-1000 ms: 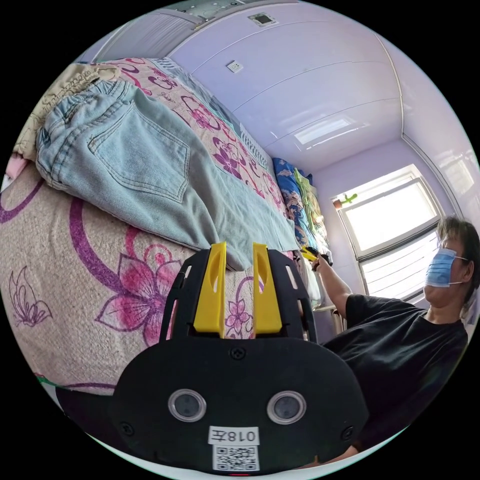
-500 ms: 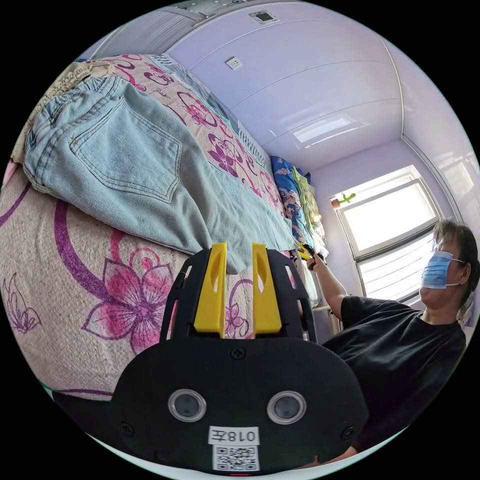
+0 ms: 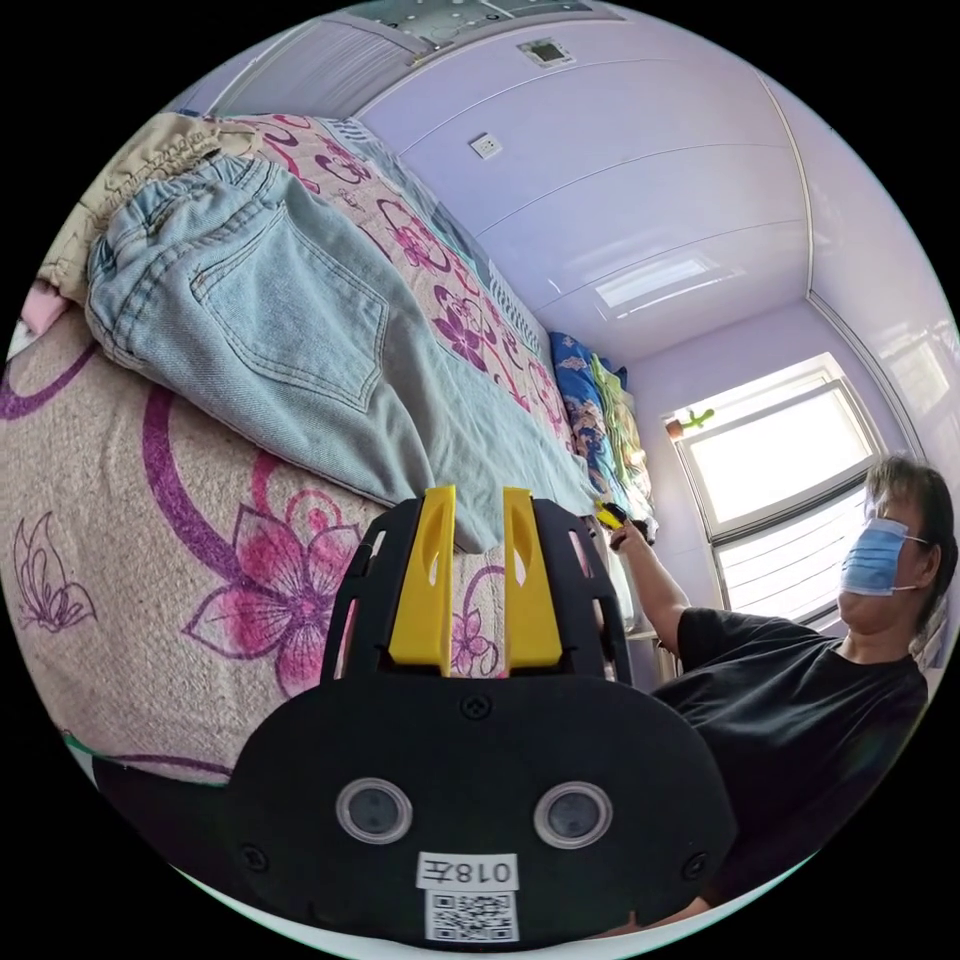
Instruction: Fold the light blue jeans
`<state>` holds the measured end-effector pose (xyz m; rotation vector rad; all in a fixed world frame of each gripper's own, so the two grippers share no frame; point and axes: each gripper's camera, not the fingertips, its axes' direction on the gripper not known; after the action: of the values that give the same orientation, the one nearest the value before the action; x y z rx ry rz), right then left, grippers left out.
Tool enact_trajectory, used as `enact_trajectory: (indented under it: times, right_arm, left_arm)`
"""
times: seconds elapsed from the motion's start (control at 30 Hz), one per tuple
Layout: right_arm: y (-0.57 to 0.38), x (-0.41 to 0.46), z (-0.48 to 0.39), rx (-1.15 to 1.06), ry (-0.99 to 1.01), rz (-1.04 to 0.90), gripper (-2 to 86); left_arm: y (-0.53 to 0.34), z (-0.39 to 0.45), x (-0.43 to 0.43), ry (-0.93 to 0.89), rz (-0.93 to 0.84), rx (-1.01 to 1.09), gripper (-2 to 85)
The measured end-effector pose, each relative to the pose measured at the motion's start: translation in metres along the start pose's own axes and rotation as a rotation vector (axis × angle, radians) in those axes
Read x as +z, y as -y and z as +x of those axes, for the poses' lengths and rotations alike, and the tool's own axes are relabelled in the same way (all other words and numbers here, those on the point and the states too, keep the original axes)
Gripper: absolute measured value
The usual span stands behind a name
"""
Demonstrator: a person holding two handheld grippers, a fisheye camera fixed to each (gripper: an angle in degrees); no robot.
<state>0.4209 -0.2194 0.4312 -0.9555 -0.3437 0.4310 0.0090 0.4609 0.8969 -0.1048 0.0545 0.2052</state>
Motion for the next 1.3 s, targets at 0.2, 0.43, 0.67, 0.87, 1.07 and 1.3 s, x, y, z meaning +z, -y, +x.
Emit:
enact_trajectory:
  times: [0.2,0.43,0.67,0.87,1.07,1.3]
  right_arm:
    - [-0.049,0.036,-0.091,-0.404,-0.403,0.194,5.8]
    - [-0.115,0.103,-0.165,-0.739,-0.313,0.236,5.2]
    - [-0.305,0.226,-0.242,-1.296,-0.312,0.157,5.5]
    - [-0.43,0.407,-0.184,-1.731,-0.81,-0.044,7.3]
    - [-0.443,0.38,-0.158,-1.933,-0.716,0.077,4.6]
    - [-0.345,0.359,-0.215,-1.761,-0.22,0.069,4.1]
  left_arm:
    - [-0.012,-0.014,-0.009,-0.009,0.036,0.001,7.8]
    - [-0.042,-0.038,-0.031,-0.078,0.122,0.003,7.8]
    - [-0.079,-0.081,-0.069,-0.085,0.236,-0.063,7.7]
    - [-0.101,-0.107,-0.093,-0.103,0.305,-0.097,7.7]
    - [-0.108,-0.124,-0.101,-0.083,0.339,-0.043,7.7]
    - [-0.098,-0.144,-0.07,-0.171,0.387,-0.012,7.8]
